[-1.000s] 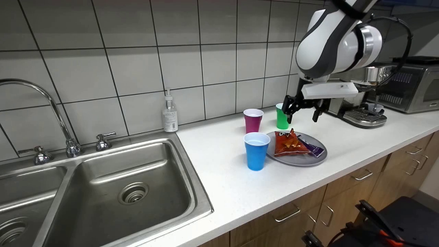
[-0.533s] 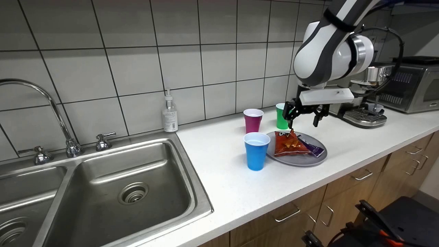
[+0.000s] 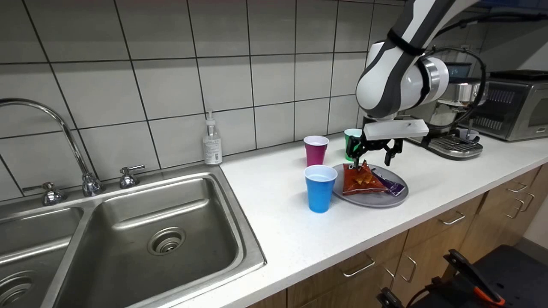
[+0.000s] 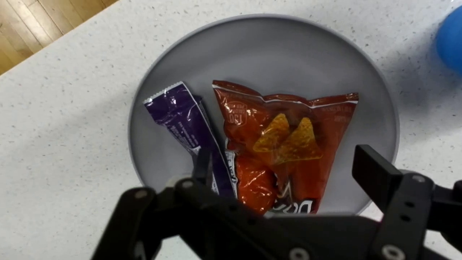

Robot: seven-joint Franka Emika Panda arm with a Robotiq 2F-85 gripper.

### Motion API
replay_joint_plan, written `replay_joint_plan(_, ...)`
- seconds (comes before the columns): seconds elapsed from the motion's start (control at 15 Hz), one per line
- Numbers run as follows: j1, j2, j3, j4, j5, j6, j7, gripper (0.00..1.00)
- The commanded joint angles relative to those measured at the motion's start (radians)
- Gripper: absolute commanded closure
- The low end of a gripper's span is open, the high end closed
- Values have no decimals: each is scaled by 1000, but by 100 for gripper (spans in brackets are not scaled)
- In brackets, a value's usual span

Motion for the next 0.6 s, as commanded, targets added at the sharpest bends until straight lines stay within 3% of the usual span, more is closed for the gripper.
replay_joint_plan(0.0, 40, 58, -31, 57, -19, -1, 54, 0)
replay_joint_plan(0.53, 81, 142, -69, 127, -2, -4, 77, 0)
